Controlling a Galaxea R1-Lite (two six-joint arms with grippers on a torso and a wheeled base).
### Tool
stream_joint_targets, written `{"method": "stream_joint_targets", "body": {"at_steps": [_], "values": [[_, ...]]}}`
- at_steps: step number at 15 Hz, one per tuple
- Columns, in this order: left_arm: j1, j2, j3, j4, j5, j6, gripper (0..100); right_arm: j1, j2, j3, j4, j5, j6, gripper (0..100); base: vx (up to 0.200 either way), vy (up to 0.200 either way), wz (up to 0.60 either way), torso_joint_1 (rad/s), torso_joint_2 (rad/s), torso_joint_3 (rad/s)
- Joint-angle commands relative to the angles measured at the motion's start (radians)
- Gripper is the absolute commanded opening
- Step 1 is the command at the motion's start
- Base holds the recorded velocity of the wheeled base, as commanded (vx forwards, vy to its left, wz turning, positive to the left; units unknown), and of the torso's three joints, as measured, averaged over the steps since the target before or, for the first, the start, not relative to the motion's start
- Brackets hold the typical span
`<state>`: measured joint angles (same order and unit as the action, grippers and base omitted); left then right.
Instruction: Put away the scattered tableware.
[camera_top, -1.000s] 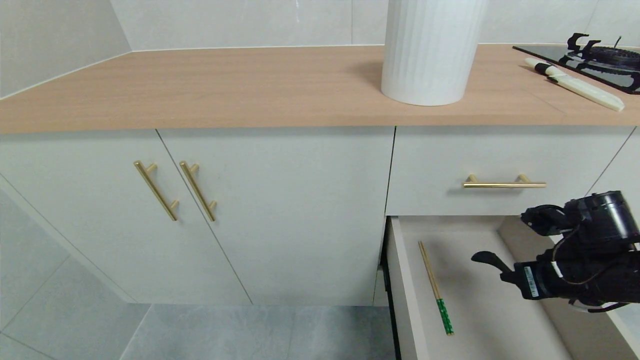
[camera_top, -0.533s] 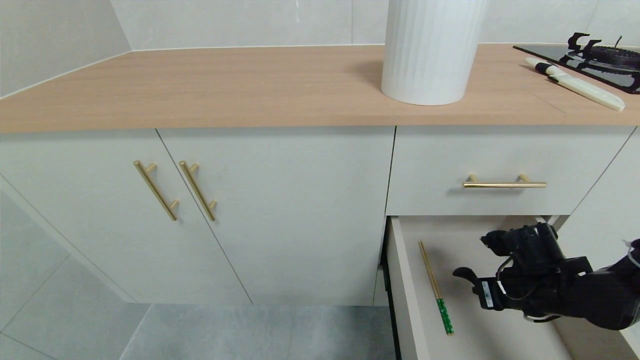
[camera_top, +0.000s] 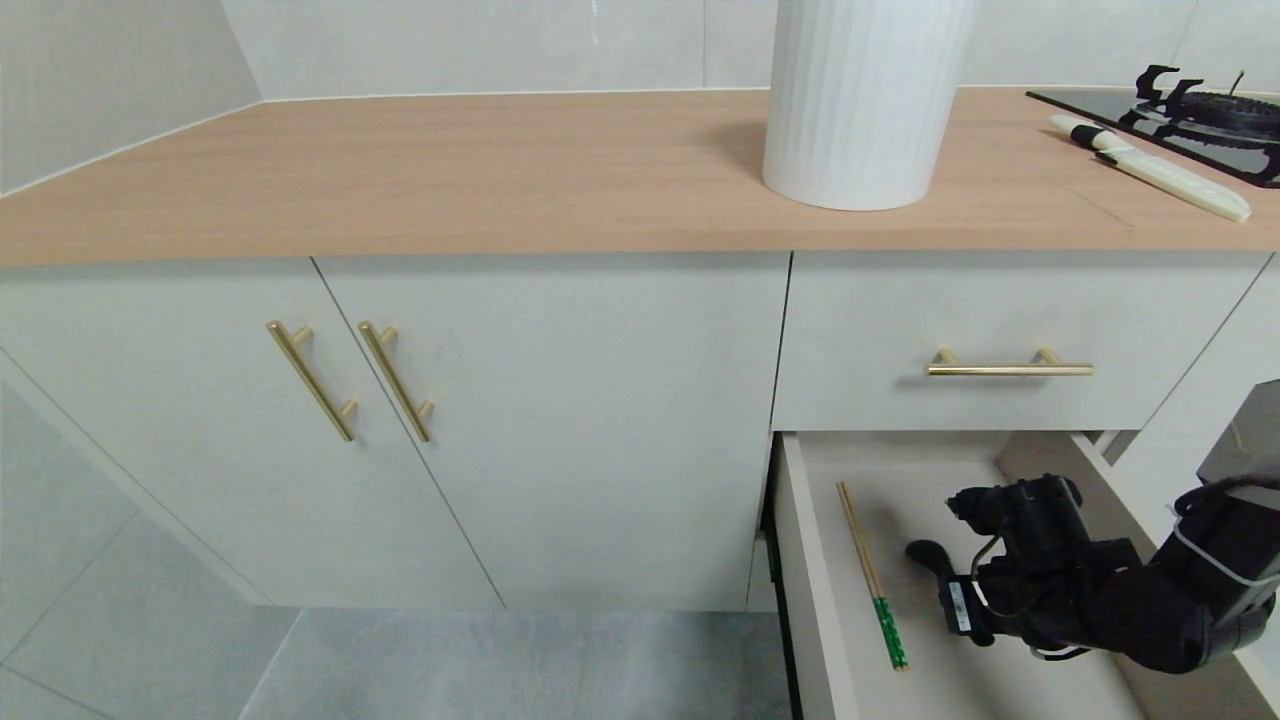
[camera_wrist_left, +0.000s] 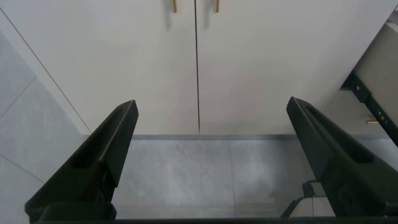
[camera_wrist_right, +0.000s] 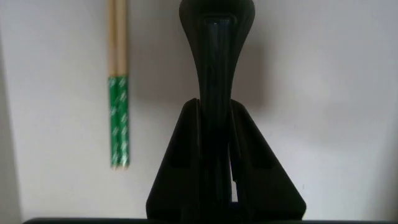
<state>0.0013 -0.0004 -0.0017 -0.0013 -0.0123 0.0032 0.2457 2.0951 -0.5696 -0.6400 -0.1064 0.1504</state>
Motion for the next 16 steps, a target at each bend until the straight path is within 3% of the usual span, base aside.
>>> {"method": "stream_joint_targets", "body": {"at_steps": [1,7,8,16], "values": [[0.000,0.000,0.000,0.000,0.000,0.000,100,-0.006,0.025,0.000,-0.006,-0.001,0.000,0,0.000,0.000,0.00,0.000,0.00,0.000],[0.000,0.000,0.000,0.000,0.000,0.000,100,-0.008,0.020,0.005,-0.027,-0.001,0.001,0,0.000,0.000,0.00,0.000,0.00,0.000],[0.000,0.000,0.000,0.000,0.000,0.000,100,-0.008,0.020,0.007,-0.033,-0.001,0.001,100,0.000,0.000,0.00,0.000,0.00,0.000],[0.000,0.000,0.000,0.000,0.000,0.000,100,-0.008,-0.087,0.042,-0.035,-0.003,-0.003,100,0.000,0.000,0.00,0.000,0.00,0.000]]}}
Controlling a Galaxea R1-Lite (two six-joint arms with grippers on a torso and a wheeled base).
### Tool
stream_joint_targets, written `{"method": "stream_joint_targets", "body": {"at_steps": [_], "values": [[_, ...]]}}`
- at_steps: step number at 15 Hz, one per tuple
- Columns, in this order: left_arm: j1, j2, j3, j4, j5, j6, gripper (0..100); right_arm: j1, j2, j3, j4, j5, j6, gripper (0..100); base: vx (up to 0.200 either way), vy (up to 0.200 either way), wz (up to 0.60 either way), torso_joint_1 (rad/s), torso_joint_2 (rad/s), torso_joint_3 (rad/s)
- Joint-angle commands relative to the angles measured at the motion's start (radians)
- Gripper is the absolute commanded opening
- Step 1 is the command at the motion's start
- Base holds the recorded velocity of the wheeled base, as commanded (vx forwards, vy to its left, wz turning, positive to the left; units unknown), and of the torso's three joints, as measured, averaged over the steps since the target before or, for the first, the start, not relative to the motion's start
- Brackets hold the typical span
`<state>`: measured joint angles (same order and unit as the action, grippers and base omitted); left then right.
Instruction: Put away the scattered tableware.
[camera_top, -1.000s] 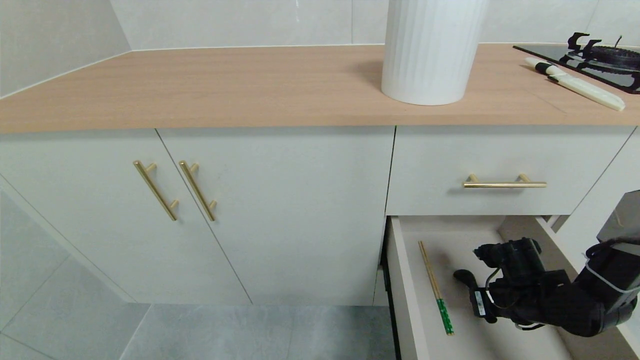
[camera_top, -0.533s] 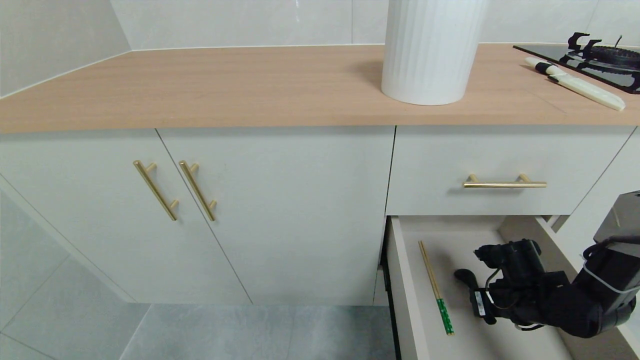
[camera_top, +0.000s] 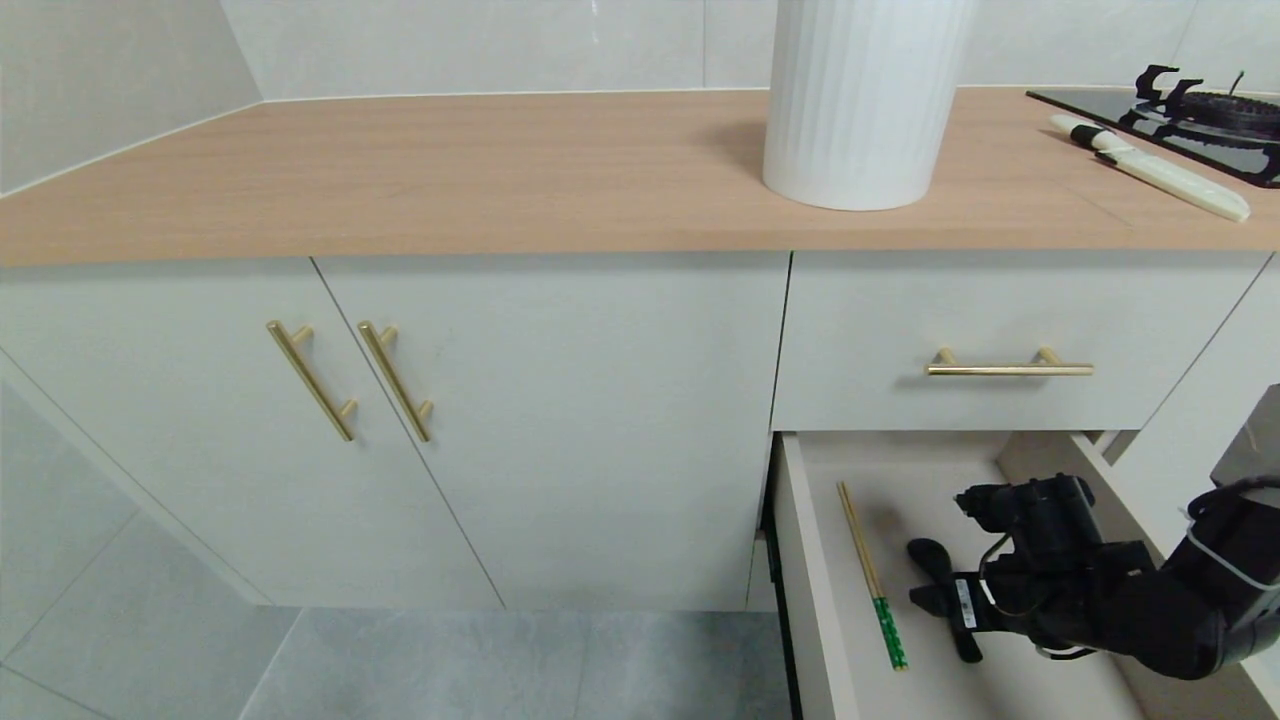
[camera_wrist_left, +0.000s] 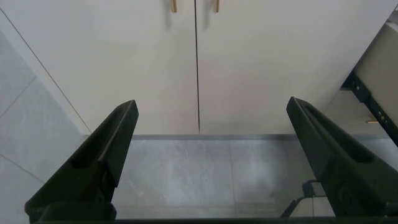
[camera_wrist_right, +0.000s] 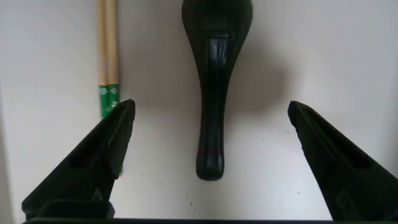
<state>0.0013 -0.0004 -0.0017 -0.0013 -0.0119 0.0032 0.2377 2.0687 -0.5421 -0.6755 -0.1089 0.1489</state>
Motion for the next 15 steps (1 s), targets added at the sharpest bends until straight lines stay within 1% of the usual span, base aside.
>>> {"method": "stream_joint_targets", "body": {"at_steps": [1,2,3,4,5,6,7,8,11,15], "values": [[0.000,0.000,0.000,0.000,0.000,0.000,100,0.002,-0.141,0.028,0.011,0.002,-0.005,100,0.000,0.000,0.00,0.000,0.00,0.000],[0.000,0.000,0.000,0.000,0.000,0.000,100,0.002,-0.179,0.030,0.021,0.002,-0.006,100,0.000,0.000,0.00,0.000,0.00,0.000],[0.000,0.000,0.000,0.000,0.000,0.000,100,0.002,-0.275,0.028,0.090,0.000,-0.008,100,0.000,0.000,0.00,0.000,0.00,0.000],[0.000,0.000,0.000,0.000,0.000,0.000,100,0.002,-0.275,0.028,0.090,0.000,-0.008,100,0.000,0.000,0.00,0.000,0.00,0.000],[0.000,0.000,0.000,0.000,0.000,0.000,100,0.002,-0.404,-0.004,0.229,0.000,-0.008,100,0.000,0.000,0.00,0.000,0.00,0.000],[0.000,0.000,0.000,0.000,0.000,0.000,100,0.012,-0.466,-0.009,0.297,0.000,-0.008,100,0.000,0.000,0.00,0.000,0.00,0.000],[0.000,0.000,0.000,0.000,0.000,0.000,100,0.017,-0.493,-0.009,0.327,0.000,-0.009,100,0.000,0.000,0.00,0.000,0.00,0.000],[0.000,0.000,0.000,0.000,0.000,0.000,100,0.031,-0.602,-0.009,0.435,-0.012,-0.009,100,0.000,0.000,0.00,0.000,0.00,0.000],[0.000,0.000,0.000,0.000,0.000,0.000,100,0.031,-0.742,-0.004,0.645,-0.040,-0.002,100,0.000,0.000,0.00,0.000,0.00,0.000],[0.000,0.000,0.000,0.001,0.000,0.001,100,0.031,-0.840,-0.007,0.751,-0.031,-0.005,100,0.000,0.000,0.00,0.000,0.00,0.000]]}}
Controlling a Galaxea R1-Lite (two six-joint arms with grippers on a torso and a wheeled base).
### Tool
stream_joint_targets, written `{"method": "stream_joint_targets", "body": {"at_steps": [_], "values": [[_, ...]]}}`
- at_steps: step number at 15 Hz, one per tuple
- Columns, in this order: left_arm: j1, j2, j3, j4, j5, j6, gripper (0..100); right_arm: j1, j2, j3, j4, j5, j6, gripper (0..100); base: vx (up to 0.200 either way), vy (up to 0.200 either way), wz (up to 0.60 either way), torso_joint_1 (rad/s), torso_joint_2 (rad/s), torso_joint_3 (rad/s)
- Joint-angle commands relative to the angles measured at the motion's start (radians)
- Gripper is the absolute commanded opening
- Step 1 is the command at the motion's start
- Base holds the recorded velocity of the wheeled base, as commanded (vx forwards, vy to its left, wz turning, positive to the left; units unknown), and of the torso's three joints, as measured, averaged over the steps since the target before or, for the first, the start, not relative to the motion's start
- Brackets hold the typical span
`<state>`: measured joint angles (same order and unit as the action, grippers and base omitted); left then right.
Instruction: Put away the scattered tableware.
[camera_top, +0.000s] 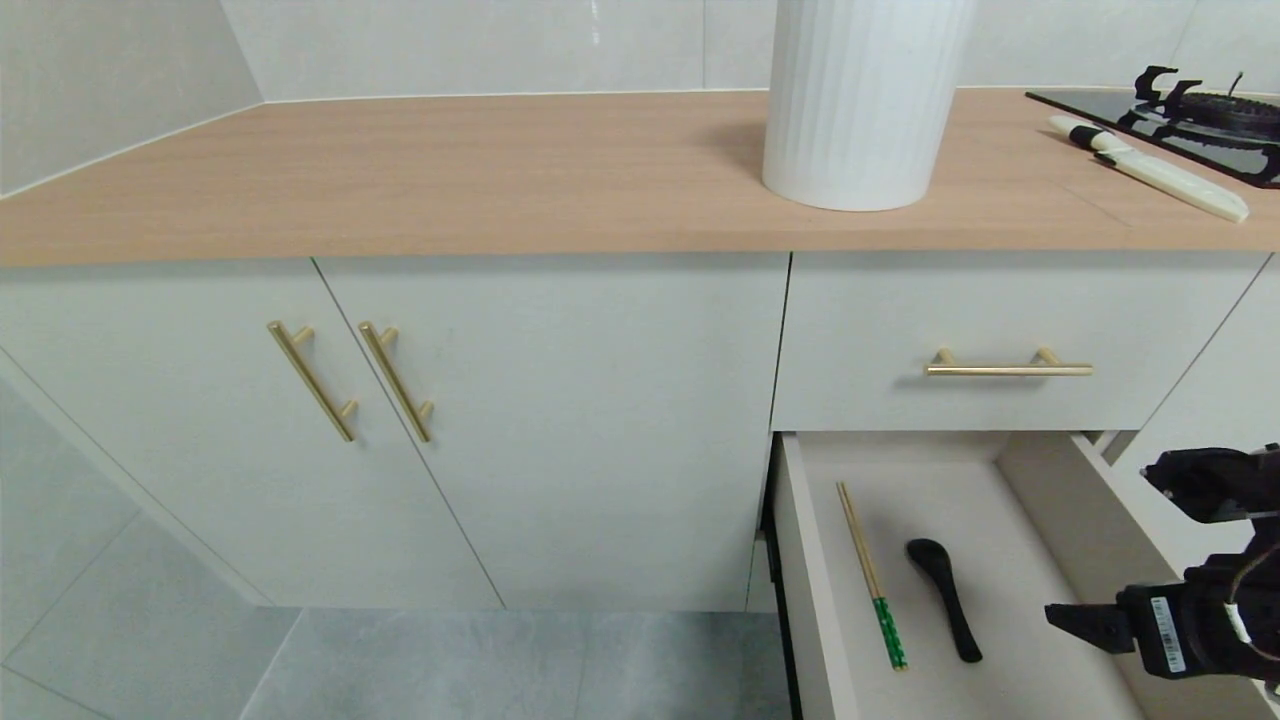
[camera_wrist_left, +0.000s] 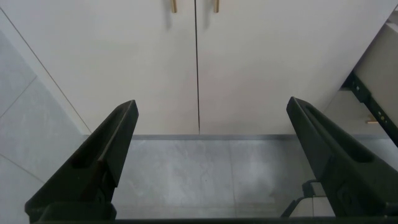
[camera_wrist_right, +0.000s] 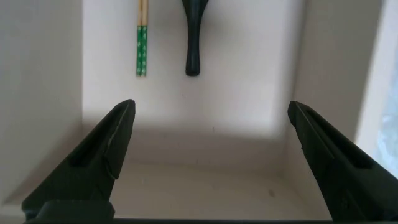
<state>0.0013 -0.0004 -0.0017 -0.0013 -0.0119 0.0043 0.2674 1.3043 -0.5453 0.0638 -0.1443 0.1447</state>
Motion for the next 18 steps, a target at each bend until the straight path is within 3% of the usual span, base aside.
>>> {"method": "stream_joint_targets", "body": {"at_steps": [1,3,14,18], "values": [[0.000,0.000,0.000,0.001,0.000,0.000,100,0.006,-0.080,-0.005,0.024,0.005,-0.002,100,0.000,0.000,0.00,0.000,0.00,0.000],[0.000,0.000,0.002,0.000,0.000,0.000,100,0.045,-0.095,0.002,0.031,-0.001,-0.004,100,0.000,0.000,0.00,0.000,0.00,0.000],[0.000,0.000,0.000,0.000,0.000,0.000,100,0.142,-0.097,0.013,0.123,0.008,-0.007,100,-0.200,0.000,0.00,0.002,0.00,0.001],[0.000,0.000,0.000,0.000,0.000,0.000,100,0.164,-0.002,0.028,0.123,0.006,0.001,100,0.000,0.000,0.00,0.000,0.00,0.000]]}}
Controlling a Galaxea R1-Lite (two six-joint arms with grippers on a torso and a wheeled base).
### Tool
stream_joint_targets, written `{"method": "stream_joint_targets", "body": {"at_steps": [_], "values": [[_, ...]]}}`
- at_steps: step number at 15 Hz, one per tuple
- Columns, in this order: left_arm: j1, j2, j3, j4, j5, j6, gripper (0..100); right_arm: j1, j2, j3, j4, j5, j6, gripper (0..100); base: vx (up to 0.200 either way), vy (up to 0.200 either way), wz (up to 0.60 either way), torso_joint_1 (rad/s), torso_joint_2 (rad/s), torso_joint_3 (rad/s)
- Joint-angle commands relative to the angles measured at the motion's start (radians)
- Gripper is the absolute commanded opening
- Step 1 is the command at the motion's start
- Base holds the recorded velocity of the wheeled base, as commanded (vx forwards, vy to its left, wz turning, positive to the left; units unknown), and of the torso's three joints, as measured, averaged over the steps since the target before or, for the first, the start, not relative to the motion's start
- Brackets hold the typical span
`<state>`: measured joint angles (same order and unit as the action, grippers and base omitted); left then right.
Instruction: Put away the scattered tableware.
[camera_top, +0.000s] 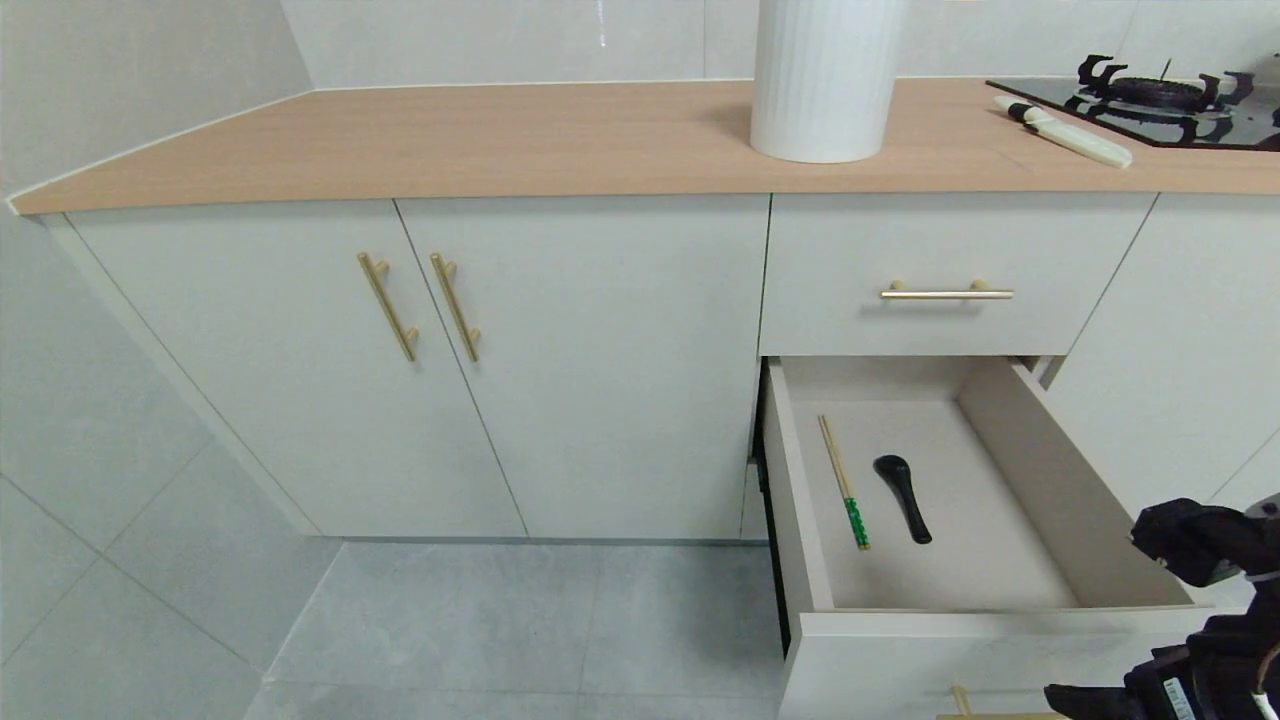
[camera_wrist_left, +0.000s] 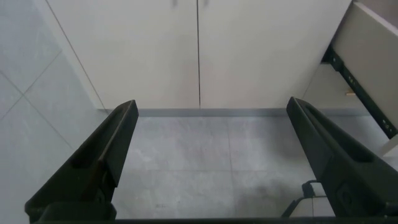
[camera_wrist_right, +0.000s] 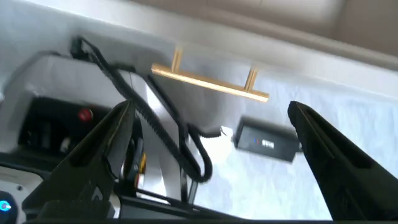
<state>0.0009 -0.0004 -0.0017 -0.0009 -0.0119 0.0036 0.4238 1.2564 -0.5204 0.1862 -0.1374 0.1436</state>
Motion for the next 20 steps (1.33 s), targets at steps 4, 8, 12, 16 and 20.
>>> {"method": "stream_joint_targets", "body": {"at_steps": [4,8,12,16,20], "values": [[0.001,0.000,0.000,-0.001,0.000,0.001,100,0.007,0.110,-0.009,-0.013,-0.005,0.063,100,0.000,0.000,0.00,0.000,0.00,0.000],[0.001,0.000,0.000,-0.001,0.000,-0.001,100,0.007,0.192,-0.006,-0.137,-0.014,0.146,100,0.000,0.000,0.00,0.000,0.00,0.000],[0.001,0.000,0.000,-0.001,0.000,-0.001,100,0.007,0.193,-0.006,-0.149,-0.045,0.148,100,0.000,0.000,0.00,0.000,0.00,0.000],[0.001,0.000,0.000,-0.001,0.000,-0.001,100,0.006,0.210,-0.006,-0.195,-0.047,0.148,100,0.000,0.000,0.00,0.000,0.00,0.000],[0.001,0.000,0.000,-0.001,0.000,-0.001,100,0.000,0.294,-0.004,-0.284,-0.111,0.157,100,0.000,0.000,0.00,0.000,0.00,0.000]]}}
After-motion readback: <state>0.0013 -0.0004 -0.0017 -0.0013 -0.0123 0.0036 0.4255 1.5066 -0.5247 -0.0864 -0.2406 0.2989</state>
